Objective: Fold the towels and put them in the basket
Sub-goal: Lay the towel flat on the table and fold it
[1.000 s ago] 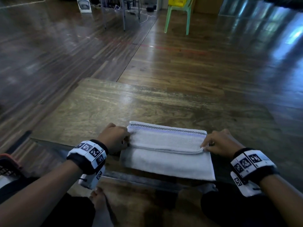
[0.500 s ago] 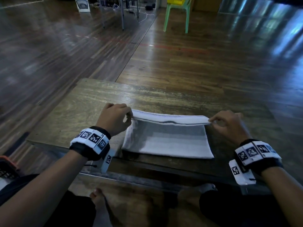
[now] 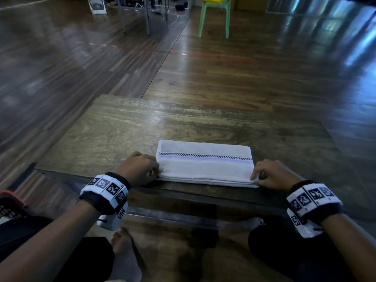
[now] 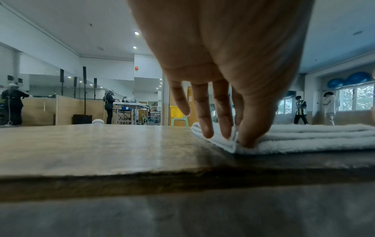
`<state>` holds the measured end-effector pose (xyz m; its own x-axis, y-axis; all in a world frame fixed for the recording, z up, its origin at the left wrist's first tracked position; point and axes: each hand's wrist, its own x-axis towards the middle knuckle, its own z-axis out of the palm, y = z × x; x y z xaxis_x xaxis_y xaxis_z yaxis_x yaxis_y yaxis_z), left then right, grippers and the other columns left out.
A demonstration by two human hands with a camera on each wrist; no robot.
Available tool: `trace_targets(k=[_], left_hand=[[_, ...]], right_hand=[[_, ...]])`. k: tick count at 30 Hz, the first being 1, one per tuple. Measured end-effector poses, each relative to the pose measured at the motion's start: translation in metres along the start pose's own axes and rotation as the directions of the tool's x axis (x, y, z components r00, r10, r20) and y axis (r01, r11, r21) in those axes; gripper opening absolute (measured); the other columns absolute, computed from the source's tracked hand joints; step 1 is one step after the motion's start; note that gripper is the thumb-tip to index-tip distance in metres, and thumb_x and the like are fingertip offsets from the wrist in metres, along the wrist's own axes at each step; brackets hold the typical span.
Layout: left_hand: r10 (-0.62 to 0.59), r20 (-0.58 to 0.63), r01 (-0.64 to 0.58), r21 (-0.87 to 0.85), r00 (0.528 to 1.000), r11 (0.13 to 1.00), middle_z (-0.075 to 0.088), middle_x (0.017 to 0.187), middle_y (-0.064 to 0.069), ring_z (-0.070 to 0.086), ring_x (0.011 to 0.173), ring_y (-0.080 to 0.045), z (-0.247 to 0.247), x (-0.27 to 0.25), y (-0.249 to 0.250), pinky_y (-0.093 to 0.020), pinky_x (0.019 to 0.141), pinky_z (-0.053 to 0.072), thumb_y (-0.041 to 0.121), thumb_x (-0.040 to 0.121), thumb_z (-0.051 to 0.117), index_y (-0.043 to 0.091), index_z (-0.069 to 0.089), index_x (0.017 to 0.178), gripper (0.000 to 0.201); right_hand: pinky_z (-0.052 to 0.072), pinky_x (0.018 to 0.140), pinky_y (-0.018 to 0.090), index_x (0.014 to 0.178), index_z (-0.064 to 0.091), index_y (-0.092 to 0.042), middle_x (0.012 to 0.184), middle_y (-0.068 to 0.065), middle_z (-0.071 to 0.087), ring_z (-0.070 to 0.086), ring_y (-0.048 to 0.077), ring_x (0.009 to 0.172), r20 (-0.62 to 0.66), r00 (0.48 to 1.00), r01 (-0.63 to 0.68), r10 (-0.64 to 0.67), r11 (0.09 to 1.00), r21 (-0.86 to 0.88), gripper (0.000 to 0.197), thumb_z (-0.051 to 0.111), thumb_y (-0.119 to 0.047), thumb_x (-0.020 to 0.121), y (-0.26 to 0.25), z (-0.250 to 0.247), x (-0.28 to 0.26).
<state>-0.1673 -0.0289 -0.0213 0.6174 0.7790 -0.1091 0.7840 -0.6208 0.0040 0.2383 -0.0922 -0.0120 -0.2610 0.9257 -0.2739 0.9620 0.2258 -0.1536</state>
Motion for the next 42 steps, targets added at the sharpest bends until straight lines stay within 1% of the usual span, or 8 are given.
trace_targets(k=[13,21,25,29,32,35,38,42], left_hand=[[0.027,0.032,-0.029,0.047,0.999,0.998,0.056,0.119,0.015,0.053,0.110,-0.008,0.001,-0.007,-0.002,-0.028,0.095,0.029,0.042,0.081,0.058,0.034,0.057,0.117,0.036],[0.038,-0.079,-0.029,0.106,0.996,0.994,0.068,0.096,0.002,0.065,0.091,-0.021,0.011,-0.005,0.004,-0.037,0.088,0.042,0.030,0.066,0.071,0.022,0.066,0.095,0.031],[0.025,-0.148,-0.023,0.017,0.989,1.000,0.065,0.108,0.003,0.060,0.103,-0.019,0.010,-0.002,0.000,-0.034,0.093,0.034,0.032,0.073,0.065,0.022,0.064,0.102,0.031],[-0.020,-0.316,-0.051,-0.214,0.949,0.975,0.067,0.090,0.003,0.063,0.085,-0.020,-0.002,-0.003,-0.007,-0.027,0.081,0.036,0.036,0.071,0.053,0.018,0.062,0.090,0.028],[-0.011,-0.415,-0.192,-0.444,0.910,0.875,0.064,0.080,0.004,0.058,0.073,-0.006,-0.027,-0.007,-0.011,-0.008,0.068,0.038,0.038,0.074,0.050,0.015,0.062,0.086,0.029],[-0.060,-0.500,-0.261,-0.545,0.864,0.797,0.065,0.080,0.007,0.058,0.076,-0.008,-0.054,-0.015,-0.015,-0.012,0.067,0.044,0.034,0.078,0.053,0.016,0.062,0.087,0.022],[-0.117,-0.455,-0.230,-0.635,0.883,0.738,0.065,0.081,0.007,0.060,0.075,-0.009,-0.072,-0.026,-0.019,-0.017,0.064,0.047,0.040,0.078,0.051,0.025,0.062,0.085,0.019],[-0.078,-0.239,-0.078,-0.580,0.968,0.811,0.065,0.082,0.007,0.058,0.073,-0.008,-0.067,-0.019,-0.026,-0.016,0.061,0.044,0.051,0.078,0.047,0.030,0.059,0.085,0.025]], right_hand=[[0.038,0.086,0.026,0.103,0.062,-0.032,0.102,-0.017,0.055,0.051,0.005,0.102,-0.004,1.000,0.016,-0.016,1.000,-0.025,0.028,0.069,-0.035,0.076,-0.001,0.006,-0.007],[0.030,0.087,0.024,0.112,0.058,-0.030,0.117,-0.013,0.056,0.048,0.007,0.113,-0.029,1.000,0.006,-0.011,0.984,-0.176,0.029,0.057,-0.028,0.083,-0.011,0.006,-0.007],[0.036,0.082,0.025,0.102,0.064,-0.025,0.105,-0.007,0.062,0.056,0.013,0.102,-0.127,0.992,0.002,-0.006,0.999,-0.032,0.022,0.062,-0.020,0.080,-0.004,0.008,-0.008],[0.051,0.079,0.039,0.087,0.060,-0.028,0.090,-0.002,0.064,0.060,0.016,0.086,-0.261,0.965,0.038,0.013,0.981,0.190,0.026,0.069,-0.009,0.073,0.001,0.003,-0.010],[0.047,0.077,0.023,0.083,0.060,-0.026,0.087,-0.002,0.063,0.059,0.014,0.084,-0.360,0.929,0.059,0.081,0.930,0.363,0.027,0.067,-0.002,0.075,-0.003,-0.012,-0.014],[0.041,0.072,0.012,0.076,0.059,-0.032,0.082,-0.005,0.063,0.057,0.003,0.078,-0.477,0.872,0.170,0.105,0.851,0.497,0.010,0.057,-0.022,0.075,-0.011,-0.037,-0.027],[0.041,0.067,0.015,0.075,0.060,-0.026,0.081,-0.002,0.063,0.055,0.004,0.072,-0.510,0.851,0.252,0.128,0.751,0.610,0.011,0.049,-0.023,0.075,-0.016,-0.058,-0.037],[0.045,0.070,0.030,0.075,0.064,-0.018,0.078,0.004,0.065,0.060,0.018,0.074,-0.307,0.943,0.089,0.130,0.789,0.608,0.015,0.052,-0.018,0.084,-0.011,-0.061,-0.021]])
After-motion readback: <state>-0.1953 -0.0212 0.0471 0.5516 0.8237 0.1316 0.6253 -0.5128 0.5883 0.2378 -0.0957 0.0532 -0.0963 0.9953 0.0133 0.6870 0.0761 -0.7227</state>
